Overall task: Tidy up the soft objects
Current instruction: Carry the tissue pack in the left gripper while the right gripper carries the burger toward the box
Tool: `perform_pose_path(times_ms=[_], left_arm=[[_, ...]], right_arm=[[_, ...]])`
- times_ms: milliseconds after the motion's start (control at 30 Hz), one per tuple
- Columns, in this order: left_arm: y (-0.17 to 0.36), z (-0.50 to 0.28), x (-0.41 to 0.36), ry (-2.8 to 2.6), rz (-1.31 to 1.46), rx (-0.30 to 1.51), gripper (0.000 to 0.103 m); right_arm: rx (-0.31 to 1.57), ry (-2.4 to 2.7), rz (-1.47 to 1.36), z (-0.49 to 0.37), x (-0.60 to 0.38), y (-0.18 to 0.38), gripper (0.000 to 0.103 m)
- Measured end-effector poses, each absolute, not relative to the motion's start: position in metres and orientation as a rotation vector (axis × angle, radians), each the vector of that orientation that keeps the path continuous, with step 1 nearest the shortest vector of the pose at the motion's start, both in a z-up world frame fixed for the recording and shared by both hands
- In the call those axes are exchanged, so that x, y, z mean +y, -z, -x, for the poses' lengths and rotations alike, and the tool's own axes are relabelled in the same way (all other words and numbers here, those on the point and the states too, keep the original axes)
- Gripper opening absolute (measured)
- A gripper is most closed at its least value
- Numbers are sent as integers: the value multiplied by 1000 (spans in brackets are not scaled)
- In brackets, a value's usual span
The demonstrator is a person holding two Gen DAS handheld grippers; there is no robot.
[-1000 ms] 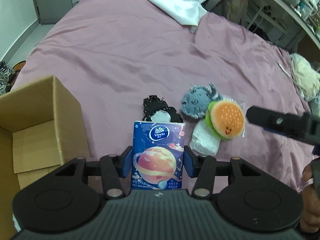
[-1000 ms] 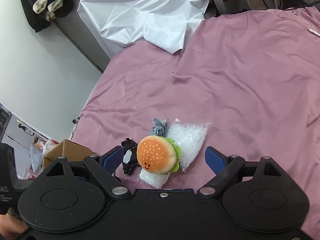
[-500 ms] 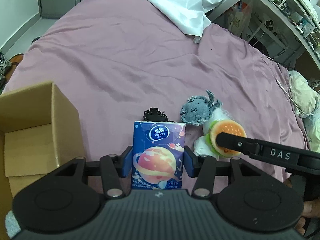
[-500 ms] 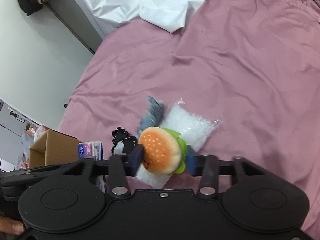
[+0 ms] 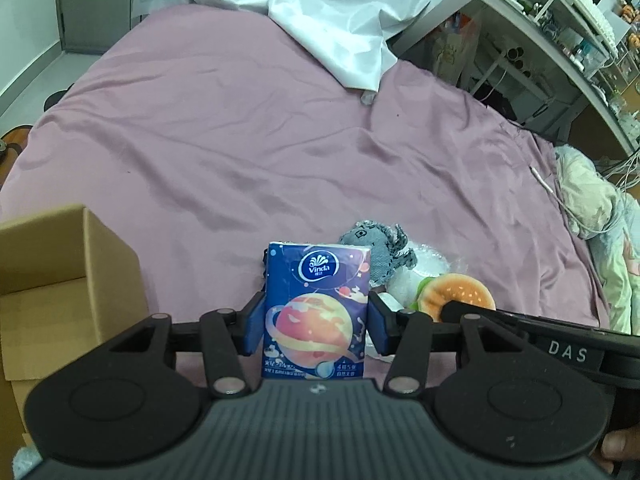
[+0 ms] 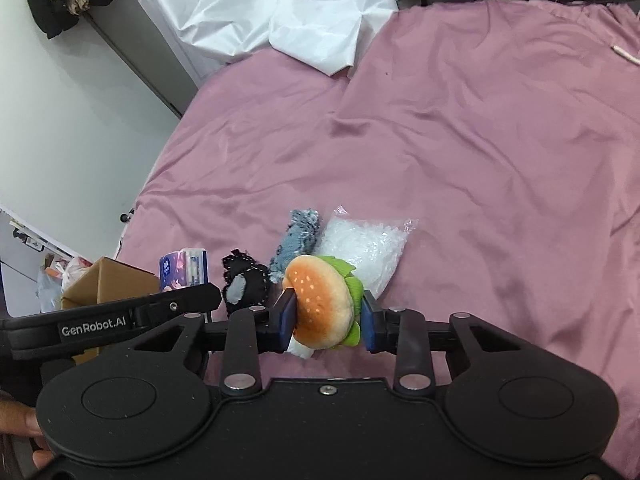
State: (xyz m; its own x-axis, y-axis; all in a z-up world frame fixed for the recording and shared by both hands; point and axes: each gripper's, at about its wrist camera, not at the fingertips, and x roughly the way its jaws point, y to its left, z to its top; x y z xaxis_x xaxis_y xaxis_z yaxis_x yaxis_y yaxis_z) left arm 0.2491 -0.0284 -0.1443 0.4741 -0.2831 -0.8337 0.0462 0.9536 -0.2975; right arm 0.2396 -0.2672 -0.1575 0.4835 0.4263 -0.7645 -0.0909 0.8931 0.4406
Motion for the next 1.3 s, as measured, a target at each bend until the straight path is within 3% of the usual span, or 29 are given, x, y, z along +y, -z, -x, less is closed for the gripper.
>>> perform_pose_path(times_ms=[1300], left_arm=[[53, -130, 50, 67, 256, 851, 50]], right_arm=[[815, -451, -325, -153, -221, 66, 33]])
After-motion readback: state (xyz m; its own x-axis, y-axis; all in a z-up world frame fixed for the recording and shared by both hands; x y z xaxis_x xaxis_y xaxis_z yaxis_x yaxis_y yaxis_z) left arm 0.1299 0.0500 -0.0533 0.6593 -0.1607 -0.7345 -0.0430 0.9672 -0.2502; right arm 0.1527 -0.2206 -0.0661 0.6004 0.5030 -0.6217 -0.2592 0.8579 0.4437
